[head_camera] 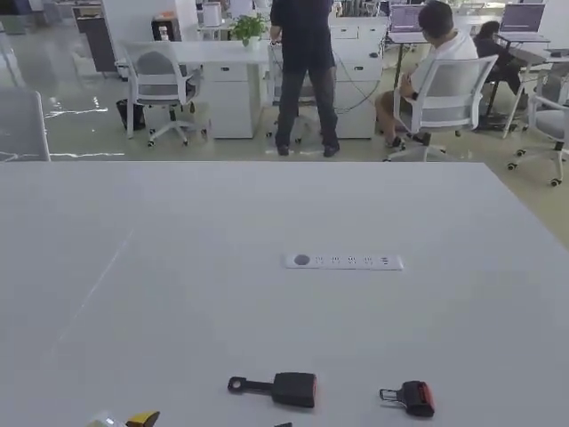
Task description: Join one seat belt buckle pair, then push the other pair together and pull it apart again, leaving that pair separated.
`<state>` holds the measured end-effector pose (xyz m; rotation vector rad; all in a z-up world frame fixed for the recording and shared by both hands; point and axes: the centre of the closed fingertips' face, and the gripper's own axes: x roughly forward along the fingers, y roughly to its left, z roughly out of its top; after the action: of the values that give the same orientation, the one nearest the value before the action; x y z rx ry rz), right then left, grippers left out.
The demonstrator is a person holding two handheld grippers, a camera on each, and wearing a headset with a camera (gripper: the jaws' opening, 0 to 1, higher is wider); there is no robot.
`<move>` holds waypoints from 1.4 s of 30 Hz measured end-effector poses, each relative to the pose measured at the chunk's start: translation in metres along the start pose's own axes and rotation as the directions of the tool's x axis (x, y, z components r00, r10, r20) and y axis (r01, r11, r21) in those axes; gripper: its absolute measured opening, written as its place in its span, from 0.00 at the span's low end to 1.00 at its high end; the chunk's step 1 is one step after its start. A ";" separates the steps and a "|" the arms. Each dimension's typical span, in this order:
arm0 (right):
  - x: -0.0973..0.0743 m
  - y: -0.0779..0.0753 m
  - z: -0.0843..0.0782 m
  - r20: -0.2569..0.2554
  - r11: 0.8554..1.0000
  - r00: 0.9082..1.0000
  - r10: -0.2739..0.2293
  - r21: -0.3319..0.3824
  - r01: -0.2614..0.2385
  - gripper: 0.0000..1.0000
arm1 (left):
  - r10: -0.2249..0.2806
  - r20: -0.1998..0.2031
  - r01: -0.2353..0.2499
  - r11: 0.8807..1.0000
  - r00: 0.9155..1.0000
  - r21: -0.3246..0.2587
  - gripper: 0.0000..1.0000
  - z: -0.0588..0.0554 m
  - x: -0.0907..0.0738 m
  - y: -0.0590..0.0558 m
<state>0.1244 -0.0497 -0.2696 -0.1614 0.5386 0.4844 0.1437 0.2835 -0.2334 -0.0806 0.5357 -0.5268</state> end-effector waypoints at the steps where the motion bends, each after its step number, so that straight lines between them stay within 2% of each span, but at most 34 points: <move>1: 0.000 0.000 0.000 0.001 1.000 1.000 0.000 0.002 0.000 0.94 | 0.000 0.000 0.000 1.000 1.000 0.001 1.00 0.000 0.000 0.000; 16: 0.000 -0.001 0.001 0.003 1.000 1.000 0.002 0.014 -0.002 0.94 | -0.011 -0.010 0.011 1.000 1.000 0.010 1.00 0.001 0.000 -0.006; 24: 0.000 -0.001 -0.001 -0.008 1.000 1.000 0.012 0.006 -0.011 0.94 | -0.018 -0.023 0.019 1.000 1.000 0.020 1.00 -0.001 0.003 -0.003; 30: 0.002 -0.001 -0.003 -0.021 1.000 0.999 0.029 -0.008 -0.029 0.94 | -0.027 -0.035 0.028 0.999 0.999 0.031 1.00 -0.002 0.007 -0.002; 35: 0.005 0.001 -0.001 -0.025 0.999 0.998 0.049 -0.016 -0.049 0.93 | -0.038 -0.045 0.040 0.998 0.998 0.044 1.00 0.000 0.009 -0.008; 42: 0.008 0.005 -0.001 -0.041 0.996 0.996 0.081 -0.028 -0.082 0.92 | -0.045 -0.058 0.048 0.997 0.997 0.052 1.00 0.001 0.013 -0.010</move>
<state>0.1273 -0.0420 -0.2752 -0.1781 0.5789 0.5698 0.1488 0.2687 -0.2365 -0.0268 0.5759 -0.5900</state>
